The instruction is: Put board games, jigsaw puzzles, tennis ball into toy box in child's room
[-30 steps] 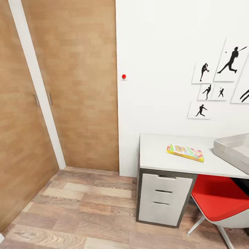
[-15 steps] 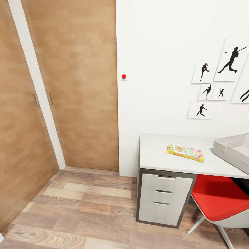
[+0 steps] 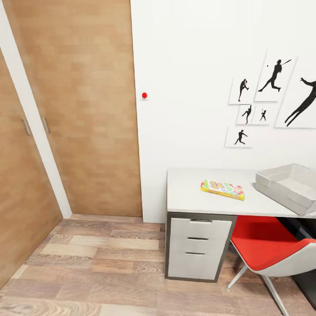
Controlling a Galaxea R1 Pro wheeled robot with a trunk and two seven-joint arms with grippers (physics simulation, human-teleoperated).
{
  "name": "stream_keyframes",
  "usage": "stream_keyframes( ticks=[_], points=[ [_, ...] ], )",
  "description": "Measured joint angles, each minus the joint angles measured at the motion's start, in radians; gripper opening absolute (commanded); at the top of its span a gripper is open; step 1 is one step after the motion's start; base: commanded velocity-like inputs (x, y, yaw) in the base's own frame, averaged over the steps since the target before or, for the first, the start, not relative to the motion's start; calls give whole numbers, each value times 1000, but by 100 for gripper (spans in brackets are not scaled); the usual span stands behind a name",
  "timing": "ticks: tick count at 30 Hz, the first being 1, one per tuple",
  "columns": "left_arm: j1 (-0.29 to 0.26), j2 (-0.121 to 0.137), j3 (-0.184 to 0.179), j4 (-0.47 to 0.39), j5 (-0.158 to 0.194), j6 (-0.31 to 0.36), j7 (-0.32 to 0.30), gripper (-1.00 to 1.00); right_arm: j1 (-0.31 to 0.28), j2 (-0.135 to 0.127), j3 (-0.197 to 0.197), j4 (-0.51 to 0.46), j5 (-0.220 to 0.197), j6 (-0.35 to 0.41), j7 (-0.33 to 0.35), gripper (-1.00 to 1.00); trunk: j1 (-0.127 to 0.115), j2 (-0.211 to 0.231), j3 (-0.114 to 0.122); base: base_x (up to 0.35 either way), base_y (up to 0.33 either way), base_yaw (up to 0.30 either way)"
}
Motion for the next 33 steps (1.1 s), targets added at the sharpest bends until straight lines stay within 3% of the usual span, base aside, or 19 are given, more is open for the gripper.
stream_keyframes(
  ticks=[33],
  points=[
    [0,0,-1,0,0,0,0,100,0,2,-1,0,-2,-8,0,100,0,0,-21,0,0,-254]
  ],
)
